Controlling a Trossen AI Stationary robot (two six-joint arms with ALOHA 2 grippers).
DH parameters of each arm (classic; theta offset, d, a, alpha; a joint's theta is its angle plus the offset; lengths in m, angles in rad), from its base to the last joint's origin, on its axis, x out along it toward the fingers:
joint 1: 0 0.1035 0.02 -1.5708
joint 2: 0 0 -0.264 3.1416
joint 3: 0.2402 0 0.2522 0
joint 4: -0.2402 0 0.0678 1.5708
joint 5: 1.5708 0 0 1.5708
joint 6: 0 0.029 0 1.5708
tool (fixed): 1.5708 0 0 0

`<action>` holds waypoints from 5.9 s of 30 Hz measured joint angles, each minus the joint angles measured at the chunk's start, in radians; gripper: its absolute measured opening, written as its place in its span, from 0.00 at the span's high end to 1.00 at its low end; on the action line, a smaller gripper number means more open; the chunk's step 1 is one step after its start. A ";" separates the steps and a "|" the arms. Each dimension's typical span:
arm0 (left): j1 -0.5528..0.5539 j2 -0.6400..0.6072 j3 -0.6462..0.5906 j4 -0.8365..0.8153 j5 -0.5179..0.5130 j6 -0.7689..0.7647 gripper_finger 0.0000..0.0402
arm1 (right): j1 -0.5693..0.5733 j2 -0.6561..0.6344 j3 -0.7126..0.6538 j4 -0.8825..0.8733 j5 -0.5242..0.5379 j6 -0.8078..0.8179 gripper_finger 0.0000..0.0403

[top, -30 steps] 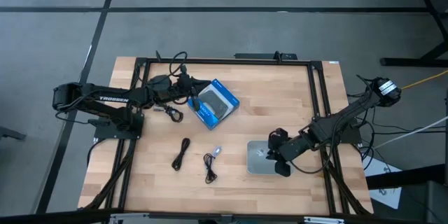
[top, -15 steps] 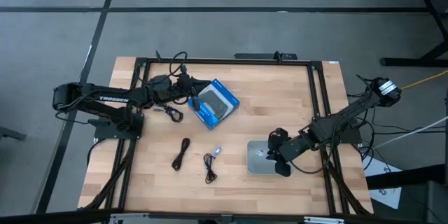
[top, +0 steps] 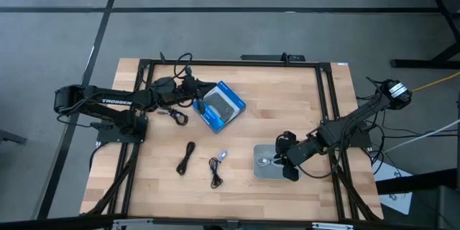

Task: Pick and place USB-C Cables
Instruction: Put the bottom left black usb cable into the gray bin

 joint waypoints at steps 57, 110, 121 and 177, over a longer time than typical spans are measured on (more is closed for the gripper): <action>0.000 0.000 0.000 -0.017 0.000 0.000 1.00 | -0.225 -0.334 0.002 -0.570 0.801 0.135 0.98; -0.372 -0.026 0.115 -0.557 -0.318 -0.394 1.00 | -0.966 -0.356 0.000 -0.197 0.051 -0.625 0.98; -0.460 -0.017 0.407 -1.240 -0.308 -0.685 1.00 | -0.966 -0.356 0.000 -0.196 0.051 -0.628 0.98; -0.483 0.363 0.407 -1.363 0.185 -1.194 0.74 | -0.966 -0.356 -0.084 -0.118 0.015 -0.652 0.98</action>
